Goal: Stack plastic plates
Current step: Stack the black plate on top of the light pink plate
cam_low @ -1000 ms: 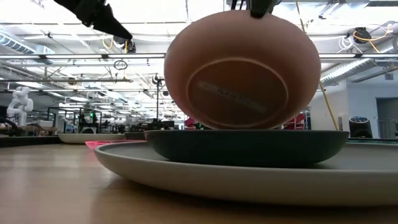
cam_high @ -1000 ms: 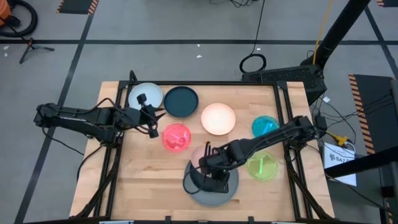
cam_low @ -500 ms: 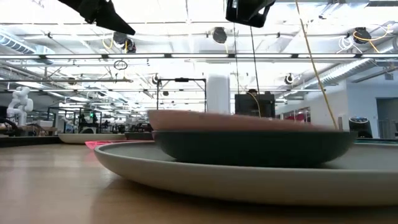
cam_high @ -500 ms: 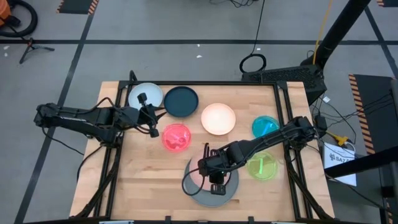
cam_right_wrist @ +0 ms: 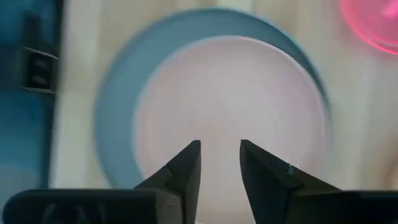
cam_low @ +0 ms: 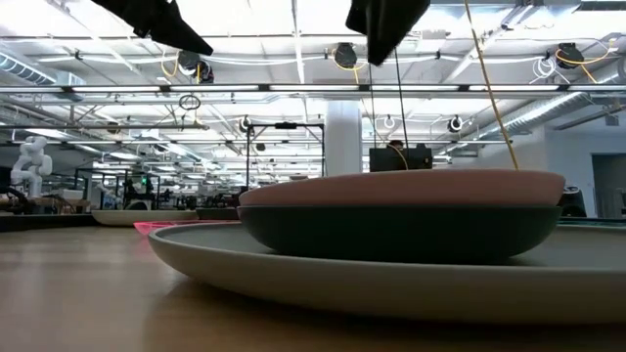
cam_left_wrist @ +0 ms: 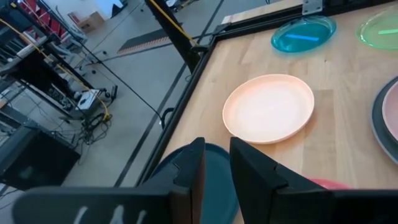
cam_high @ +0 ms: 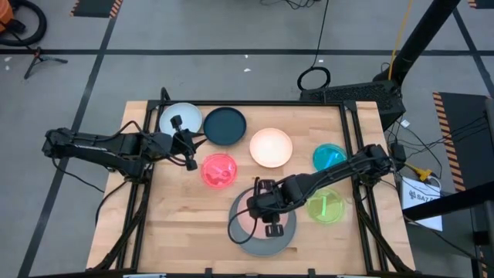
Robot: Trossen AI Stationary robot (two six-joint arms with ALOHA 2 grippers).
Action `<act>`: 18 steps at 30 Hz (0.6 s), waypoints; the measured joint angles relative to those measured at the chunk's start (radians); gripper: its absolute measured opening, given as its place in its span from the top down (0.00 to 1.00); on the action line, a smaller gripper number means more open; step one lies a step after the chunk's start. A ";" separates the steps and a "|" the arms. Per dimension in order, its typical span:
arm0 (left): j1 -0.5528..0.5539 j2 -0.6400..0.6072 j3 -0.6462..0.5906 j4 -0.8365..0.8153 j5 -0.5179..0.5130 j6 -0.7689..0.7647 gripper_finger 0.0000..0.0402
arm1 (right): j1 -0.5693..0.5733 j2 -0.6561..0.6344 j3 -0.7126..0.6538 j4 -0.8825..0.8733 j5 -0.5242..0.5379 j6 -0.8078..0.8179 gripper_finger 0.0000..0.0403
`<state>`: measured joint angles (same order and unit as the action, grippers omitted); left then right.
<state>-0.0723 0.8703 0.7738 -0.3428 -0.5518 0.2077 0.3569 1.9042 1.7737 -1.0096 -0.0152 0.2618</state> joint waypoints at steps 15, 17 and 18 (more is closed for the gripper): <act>0.000 0.000 0.000 0.000 0.000 -0.052 0.79 | -0.014 -0.136 -0.050 0.058 0.255 -0.270 0.75; 0.000 0.000 0.000 0.000 0.000 -0.052 0.79 | -0.025 -0.188 -0.129 0.161 0.253 -0.320 0.75; 0.000 0.000 0.000 0.000 0.000 -0.052 0.79 | -0.033 -0.217 -0.180 0.218 0.251 -0.340 0.75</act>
<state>-0.0726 0.8703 0.7738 -0.3430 -0.5518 0.1556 0.3234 1.6869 1.5933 -0.7917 0.2356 -0.0781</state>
